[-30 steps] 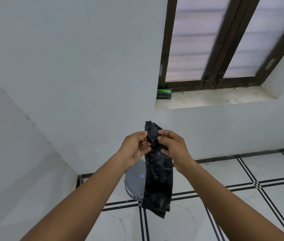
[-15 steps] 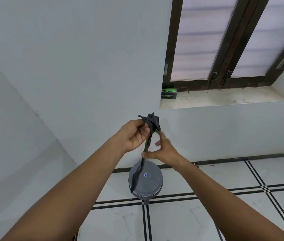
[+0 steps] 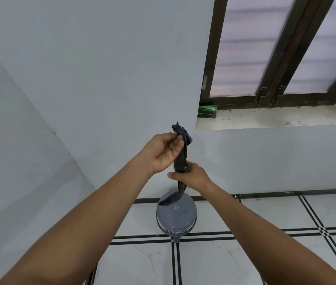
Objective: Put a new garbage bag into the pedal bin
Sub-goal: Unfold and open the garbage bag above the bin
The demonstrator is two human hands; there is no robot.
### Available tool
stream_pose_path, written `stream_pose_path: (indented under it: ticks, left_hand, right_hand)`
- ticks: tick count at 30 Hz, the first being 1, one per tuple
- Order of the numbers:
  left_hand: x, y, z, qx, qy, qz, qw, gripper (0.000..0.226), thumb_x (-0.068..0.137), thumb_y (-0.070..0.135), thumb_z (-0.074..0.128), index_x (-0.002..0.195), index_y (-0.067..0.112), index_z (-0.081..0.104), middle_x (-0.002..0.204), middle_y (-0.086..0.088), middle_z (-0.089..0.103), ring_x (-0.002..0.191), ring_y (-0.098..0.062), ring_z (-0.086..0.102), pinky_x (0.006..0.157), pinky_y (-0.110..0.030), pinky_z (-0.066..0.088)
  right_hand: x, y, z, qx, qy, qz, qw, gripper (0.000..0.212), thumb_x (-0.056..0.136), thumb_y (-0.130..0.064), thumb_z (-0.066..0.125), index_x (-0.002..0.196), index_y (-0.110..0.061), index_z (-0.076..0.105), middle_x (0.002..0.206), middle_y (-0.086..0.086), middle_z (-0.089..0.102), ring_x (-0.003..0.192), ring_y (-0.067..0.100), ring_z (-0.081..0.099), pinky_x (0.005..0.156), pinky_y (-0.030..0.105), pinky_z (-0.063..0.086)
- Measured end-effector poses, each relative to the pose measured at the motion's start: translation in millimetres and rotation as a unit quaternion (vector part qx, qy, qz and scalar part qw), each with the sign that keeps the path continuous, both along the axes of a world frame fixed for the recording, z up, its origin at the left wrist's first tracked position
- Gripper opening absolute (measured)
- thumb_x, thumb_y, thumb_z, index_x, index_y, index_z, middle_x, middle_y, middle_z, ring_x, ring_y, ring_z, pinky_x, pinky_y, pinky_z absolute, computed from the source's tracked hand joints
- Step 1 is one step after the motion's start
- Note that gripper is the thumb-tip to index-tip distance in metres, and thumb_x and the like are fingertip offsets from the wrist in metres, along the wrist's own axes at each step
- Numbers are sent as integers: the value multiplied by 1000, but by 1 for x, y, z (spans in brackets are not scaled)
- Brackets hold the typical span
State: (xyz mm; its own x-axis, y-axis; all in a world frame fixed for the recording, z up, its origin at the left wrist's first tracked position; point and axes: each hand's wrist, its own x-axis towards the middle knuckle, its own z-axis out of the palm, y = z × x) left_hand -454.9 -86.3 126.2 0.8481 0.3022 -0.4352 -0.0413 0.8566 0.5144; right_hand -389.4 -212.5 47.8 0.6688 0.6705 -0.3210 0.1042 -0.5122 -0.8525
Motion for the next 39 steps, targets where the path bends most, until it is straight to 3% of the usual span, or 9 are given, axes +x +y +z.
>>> stream_pose_path:
  ticks: [5, 9, 13, 17, 20, 23, 26, 33, 39]
  left_hand:
    - [-4, 10, -1, 197, 80, 22, 977, 16, 102, 21, 62, 111, 9, 66, 101, -6, 69, 85, -19, 72, 77, -31, 61]
    - [-29, 13, -36, 492, 174, -145, 840, 88, 69, 67, 81, 142, 31, 47, 134, 6, 58, 121, -16, 58, 101, -35, 48]
    - [-53, 0, -71, 451, 154, -391, 788, 46, 81, 31, 87, 123, 22, 72, 119, 4, 76, 117, -19, 67, 107, -39, 48]
    - [-51, -7, -82, 388, 163, -289, 860, 28, 92, 13, 77, 119, 6, 74, 114, -11, 79, 107, -25, 75, 97, -39, 59]
    - [-38, -13, -68, 386, 192, -160, 888, 17, 95, 25, 75, 103, 10, 75, 80, -3, 76, 60, -10, 68, 55, -23, 51]
    - [-28, -14, -60, 443, 261, -68, 855, 26, 90, 35, 79, 75, 17, 70, 51, 3, 57, 39, -10, 46, 45, -18, 35]
    - [-24, -13, -63, 462, 278, -24, 842, 44, 82, 44, 83, 60, 16, 57, 53, 0, 54, 45, -15, 47, 45, -20, 34]
    - [-22, -23, -52, 363, 247, -72, 895, 56, 89, 71, 59, 86, 16, 70, 59, 3, 60, 48, -13, 51, 44, -20, 34]
    - [-32, -16, -55, 392, 217, -108, 888, 54, 85, 66, 72, 85, 13, 69, 65, -5, 66, 46, -16, 55, 47, -23, 41]
  right_hand:
    - [-3, -1, 2, 83, 167, -74, 980, 19, 98, -14, 63, 113, -5, 69, 112, 19, 76, 104, 34, 72, 96, 49, 56]
    - [15, -13, 16, 182, 308, -121, 926, 26, 101, -6, 58, 124, 3, 67, 119, 23, 74, 112, 37, 72, 98, 51, 58]
    - [29, -21, 40, 202, 379, -181, 885, 21, 100, -16, 62, 110, -1, 73, 98, 14, 80, 89, 28, 77, 78, 36, 62]
    - [44, -30, 39, 202, 380, -215, 877, 34, 99, -29, 67, 123, -5, 70, 108, 15, 79, 97, 29, 75, 83, 40, 61]
    - [37, -40, 33, 72, 332, -179, 923, 52, 84, -53, 79, 115, -16, 63, 117, 14, 70, 98, 29, 74, 76, 38, 63]
    - [22, -47, 31, -74, 68, -145, 984, 51, 80, -67, 73, 88, -18, 62, 94, 8, 74, 83, 24, 75, 74, 34, 59]
    - [8, -47, 34, 26, -154, -144, 977, 36, 84, -54, 72, 80, -20, 64, 76, -4, 71, 75, 18, 72, 69, 33, 57]
    - [0, -45, 44, 84, 46, -10, 995, 15, 93, -26, 76, 106, -21, 78, 98, 5, 81, 83, 18, 79, 81, 38, 65]
    - [13, -51, 37, 212, 432, -214, 850, 23, 90, -32, 79, 104, -15, 71, 92, 5, 78, 91, 22, 73, 76, 33, 61]
